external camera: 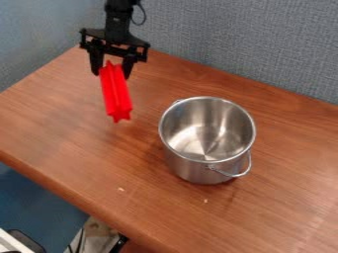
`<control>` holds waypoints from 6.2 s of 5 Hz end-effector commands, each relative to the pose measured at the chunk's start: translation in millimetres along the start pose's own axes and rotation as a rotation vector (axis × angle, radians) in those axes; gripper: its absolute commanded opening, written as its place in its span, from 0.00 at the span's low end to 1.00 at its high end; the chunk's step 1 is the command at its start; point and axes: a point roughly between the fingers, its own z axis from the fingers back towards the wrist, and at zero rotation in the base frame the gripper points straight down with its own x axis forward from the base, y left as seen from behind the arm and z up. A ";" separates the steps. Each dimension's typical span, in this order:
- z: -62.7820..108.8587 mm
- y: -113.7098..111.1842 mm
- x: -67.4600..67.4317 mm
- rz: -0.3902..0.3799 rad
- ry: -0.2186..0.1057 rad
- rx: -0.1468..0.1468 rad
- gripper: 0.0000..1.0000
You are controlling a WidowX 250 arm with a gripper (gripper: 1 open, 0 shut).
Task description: Put the red object in the metal pot
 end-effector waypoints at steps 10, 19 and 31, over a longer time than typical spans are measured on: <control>59.9 -74.7 -78.3 -0.481 -0.097 -0.149 0.00; 52.8 -94.3 -80.0 -0.628 -0.203 -0.101 0.00; 129.5 -94.9 -53.2 -0.601 -0.268 -0.167 1.00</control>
